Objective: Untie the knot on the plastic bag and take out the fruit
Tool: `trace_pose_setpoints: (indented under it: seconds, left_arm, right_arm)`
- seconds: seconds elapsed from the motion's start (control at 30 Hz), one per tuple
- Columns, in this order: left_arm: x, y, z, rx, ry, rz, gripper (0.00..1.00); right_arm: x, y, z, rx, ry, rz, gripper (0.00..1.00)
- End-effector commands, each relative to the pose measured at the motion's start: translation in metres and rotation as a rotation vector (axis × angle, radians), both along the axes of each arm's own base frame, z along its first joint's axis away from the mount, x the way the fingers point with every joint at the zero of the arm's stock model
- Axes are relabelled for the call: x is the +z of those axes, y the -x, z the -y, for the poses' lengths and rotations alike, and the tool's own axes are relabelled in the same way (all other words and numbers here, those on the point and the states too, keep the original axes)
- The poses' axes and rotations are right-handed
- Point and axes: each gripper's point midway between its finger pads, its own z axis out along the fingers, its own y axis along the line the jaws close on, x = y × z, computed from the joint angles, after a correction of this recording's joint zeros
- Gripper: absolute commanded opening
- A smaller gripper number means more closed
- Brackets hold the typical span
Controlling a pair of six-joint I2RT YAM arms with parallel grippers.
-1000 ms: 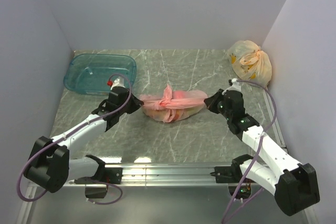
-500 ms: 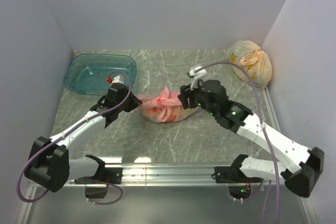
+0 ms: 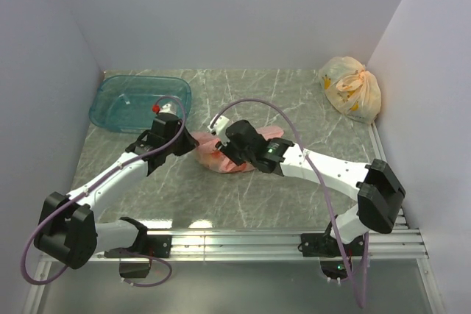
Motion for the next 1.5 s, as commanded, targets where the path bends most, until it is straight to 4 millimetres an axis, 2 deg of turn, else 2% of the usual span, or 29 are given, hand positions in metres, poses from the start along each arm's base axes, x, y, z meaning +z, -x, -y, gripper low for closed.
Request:
trace_pose_setpoints:
  seconds: [0.0, 0.1, 0.13, 0.17, 0.23, 0.27, 0.33, 0.37, 0.43, 0.47, 0.53, 0.57, 0.6, 0.63, 0.73, 0.83, 0.87, 0.9, 0.93, 0.97, 1.0, 1.03, 1.07, 1.1, 1.17, 1.2, 1.27, 1.3, 1.47]
  left_arm:
    - [0.026, -0.009, 0.002, -0.006, -0.003, 0.068, 0.01]
    - [0.026, -0.008, -0.002, 0.023, -0.007, 0.058, 0.01]
    - [0.024, -0.009, -0.006, 0.046, -0.018, 0.058, 0.01]
    - [0.024, -0.009, -0.009, 0.059, -0.020, 0.059, 0.00]
    - [0.024, -0.009, -0.012, 0.080, -0.027, 0.061, 0.01]
    - [0.023, -0.009, -0.013, 0.084, -0.029, 0.061, 0.01]
    - [0.023, -0.009, -0.015, 0.089, -0.028, 0.061, 0.01]
    - [0.024, -0.010, -0.015, 0.093, -0.029, 0.063, 0.00]
    - [0.019, -0.009, -0.019, 0.107, -0.047, 0.049, 0.01]
    - [0.017, -0.010, -0.024, 0.132, -0.056, 0.045, 0.01]
    - [0.008, -0.009, -0.035, 0.178, -0.069, 0.020, 0.01]
    - [0.005, -0.010, -0.042, 0.220, -0.060, 0.012, 0.01]
    - [0.001, -0.008, -0.044, 0.232, -0.052, 0.001, 0.01]
    - [-0.007, -0.005, -0.046, 0.234, -0.047, -0.014, 0.01]
    - [-0.008, -0.005, -0.035, 0.182, -0.004, -0.005, 0.00]
    - [-0.003, -0.006, -0.024, 0.119, 0.015, 0.011, 0.01]
    - [-0.003, -0.007, -0.023, 0.107, 0.006, 0.013, 0.01]
    - [-0.003, -0.007, -0.022, 0.099, 0.000, 0.013, 0.00]
    - [0.002, -0.009, -0.022, 0.095, -0.004, 0.023, 0.01]
    - [0.004, -0.010, -0.022, 0.087, -0.012, 0.031, 0.01]
    - [0.009, -0.012, -0.021, 0.084, -0.014, 0.039, 0.00]
    - [0.009, -0.011, -0.021, 0.081, -0.023, 0.036, 0.01]
    - [0.010, -0.012, -0.022, 0.076, -0.031, 0.037, 0.00]
    - [0.014, -0.013, -0.021, 0.074, -0.032, 0.044, 0.01]
    - [0.013, -0.012, -0.022, 0.071, -0.043, 0.037, 0.01]
    - [0.015, -0.012, -0.021, 0.067, -0.042, 0.040, 0.01]
    - [0.016, -0.011, -0.021, 0.060, -0.045, 0.038, 0.01]
    - [0.016, -0.010, -0.020, 0.056, -0.043, 0.039, 0.01]
    - [0.019, -0.008, -0.019, 0.054, -0.039, 0.044, 0.00]
  right_arm:
    - [0.029, -0.021, -0.013, -0.020, -0.040, 0.122, 0.41]
    - [0.019, -0.030, 0.000, -0.090, 0.006, 0.155, 0.17]
    - [0.020, -0.033, 0.003, -0.112, 0.005, 0.173, 0.03]
    - [0.022, -0.034, 0.007, -0.131, 0.003, 0.188, 0.00]
    - [0.020, -0.039, 0.023, -0.190, 0.008, 0.210, 0.00]
    - [0.027, -0.040, 0.029, -0.209, -0.018, 0.219, 0.00]
    - [0.026, -0.044, 0.046, -0.275, -0.060, 0.199, 0.00]
    - [0.033, -0.046, 0.054, -0.301, -0.095, 0.203, 0.00]
    - [0.032, -0.047, 0.068, -0.388, -0.149, 0.177, 0.00]
    - [0.038, -0.056, 0.088, -0.463, -0.185, 0.179, 0.00]
    - [0.026, -0.058, 0.110, -0.610, -0.302, 0.082, 0.00]
    - [0.028, -0.066, 0.137, -0.707, -0.359, 0.066, 0.00]
    - [0.014, -0.062, 0.148, -0.764, -0.403, 0.015, 0.00]
    - [0.015, -0.062, 0.150, -0.762, -0.433, 0.013, 0.00]
    - [0.020, -0.052, 0.144, -0.696, -0.451, 0.010, 0.00]
    - [0.033, -0.033, 0.103, -0.451, -0.423, 0.023, 0.00]
    - [0.035, -0.028, 0.093, -0.390, -0.392, 0.047, 0.05]
    - [0.046, -0.029, 0.089, -0.343, -0.324, 0.124, 0.29]
    - [0.048, -0.015, 0.066, -0.244, -0.279, 0.151, 0.40]
    - [0.042, -0.015, 0.057, -0.210, -0.229, 0.159, 0.49]
    - [0.051, -0.016, 0.047, -0.165, -0.196, 0.195, 0.58]
    - [0.051, -0.013, 0.037, -0.129, -0.171, 0.196, 0.61]
    - [0.038, -0.013, 0.027, -0.100, -0.122, 0.183, 0.63]
    - [0.047, -0.017, 0.018, -0.075, -0.103, 0.213, 0.64]
    - [0.040, -0.016, 0.002, -0.038, -0.047, 0.228, 0.64]
    - [0.049, -0.020, -0.006, -0.020, -0.043, 0.257, 0.64]
    - [0.043, -0.021, -0.020, 0.007, -0.014, 0.265, 0.65]
    - [0.049, -0.024, -0.026, 0.017, -0.015, 0.278, 0.65]
    - [0.036, -0.035, -0.040, 0.024, 0.044, 0.293, 0.62]
